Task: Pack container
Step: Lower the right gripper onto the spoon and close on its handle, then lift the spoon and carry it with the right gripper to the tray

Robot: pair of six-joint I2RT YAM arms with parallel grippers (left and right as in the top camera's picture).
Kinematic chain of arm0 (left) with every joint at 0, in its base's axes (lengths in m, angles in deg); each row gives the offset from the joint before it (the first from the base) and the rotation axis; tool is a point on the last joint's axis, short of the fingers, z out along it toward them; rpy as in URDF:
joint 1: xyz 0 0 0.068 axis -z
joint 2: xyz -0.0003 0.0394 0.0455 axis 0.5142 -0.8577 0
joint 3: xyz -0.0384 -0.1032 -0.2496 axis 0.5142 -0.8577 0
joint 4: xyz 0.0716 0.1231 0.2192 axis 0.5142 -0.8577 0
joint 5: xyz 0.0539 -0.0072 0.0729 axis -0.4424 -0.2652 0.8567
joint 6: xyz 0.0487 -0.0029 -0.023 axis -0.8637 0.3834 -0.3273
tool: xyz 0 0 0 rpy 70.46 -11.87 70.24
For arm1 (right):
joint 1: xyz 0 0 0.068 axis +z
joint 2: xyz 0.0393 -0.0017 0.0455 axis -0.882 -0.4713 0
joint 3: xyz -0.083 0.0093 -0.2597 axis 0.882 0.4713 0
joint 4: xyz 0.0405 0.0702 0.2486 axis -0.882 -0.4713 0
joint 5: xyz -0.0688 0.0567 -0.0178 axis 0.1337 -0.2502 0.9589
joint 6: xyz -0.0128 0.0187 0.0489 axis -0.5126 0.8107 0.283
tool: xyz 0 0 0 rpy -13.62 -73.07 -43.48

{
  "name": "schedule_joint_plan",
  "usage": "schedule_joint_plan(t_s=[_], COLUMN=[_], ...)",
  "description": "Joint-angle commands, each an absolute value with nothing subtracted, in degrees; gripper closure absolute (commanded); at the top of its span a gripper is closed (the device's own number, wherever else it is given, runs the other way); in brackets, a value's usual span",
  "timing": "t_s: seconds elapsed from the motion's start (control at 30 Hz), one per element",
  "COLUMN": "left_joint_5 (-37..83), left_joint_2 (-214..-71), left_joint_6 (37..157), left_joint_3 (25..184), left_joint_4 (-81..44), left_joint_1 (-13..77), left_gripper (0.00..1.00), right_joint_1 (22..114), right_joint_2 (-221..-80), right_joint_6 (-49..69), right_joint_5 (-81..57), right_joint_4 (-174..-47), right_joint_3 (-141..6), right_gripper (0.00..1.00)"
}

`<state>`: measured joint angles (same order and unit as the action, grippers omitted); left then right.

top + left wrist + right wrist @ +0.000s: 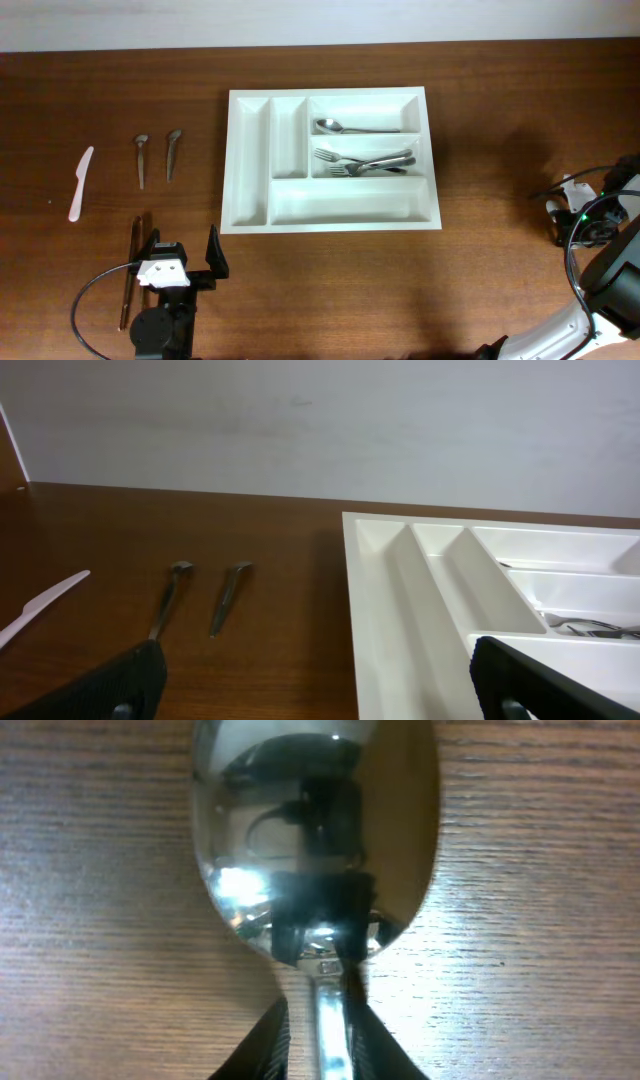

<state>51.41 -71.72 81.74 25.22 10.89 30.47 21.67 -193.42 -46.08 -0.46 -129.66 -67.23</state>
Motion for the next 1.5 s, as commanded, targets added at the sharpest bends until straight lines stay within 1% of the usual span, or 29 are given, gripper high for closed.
schedule_joint_plan(t_s=[0.0, 0.23, 0.53, 0.77, 0.9, 1.07, 1.23, 1.47], left_joint_5=[50.97, 50.97, 50.97, 50.97, 50.97, 50.97, 50.97, 50.97], left_joint_2=[-71.35, -71.35, -71.35, -71.35, -71.35, -71.35, -71.35, -71.35], left_joint_6=[81.23, 81.23, 81.23, 81.23, 81.23, 81.23, 81.23, 81.23], left_joint_3=[24.92, 24.92, 24.92, 24.92, 24.92, 24.92, 24.92, 24.92], left_joint_4=[10.84, 10.84, 10.84, 10.84, 10.84, 10.84, 10.84, 10.84], left_joint_1=[30.23, 30.23, 30.23, 30.23, 30.23, 30.23, 30.23, 30.23], left_gripper=[0.01, 0.01, 0.01, 0.01, 0.01, 0.01, 0.01, 0.01], right_joint_1=[21.35, 21.37, 21.76, 26.04, 32.27, 42.83, 55.05, 68.56], right_joint_2=[-194.38, -194.36, -194.36, -194.36, -194.36, -194.36, -194.36, -194.38], right_joint_6=[-45.99, -45.51, -45.34, -45.34, -45.36, -45.38, -45.84, -47.09], right_joint_5=[-0.35, -0.33, -0.35, -0.4, -0.4, -0.46, -0.4, -0.46], right_joint_4=[-129.46, -130.03, -133.03, -136.5, -139.12, -139.01, -133.72, -124.96], right_joint_3=[-66.88, -68.48, -73.33, -79.62, -85.48, -93.11, -97.11, -97.15], right_gripper=[0.82, 0.96, 0.96, 0.96, 0.96, 0.96, 0.96, 0.96])
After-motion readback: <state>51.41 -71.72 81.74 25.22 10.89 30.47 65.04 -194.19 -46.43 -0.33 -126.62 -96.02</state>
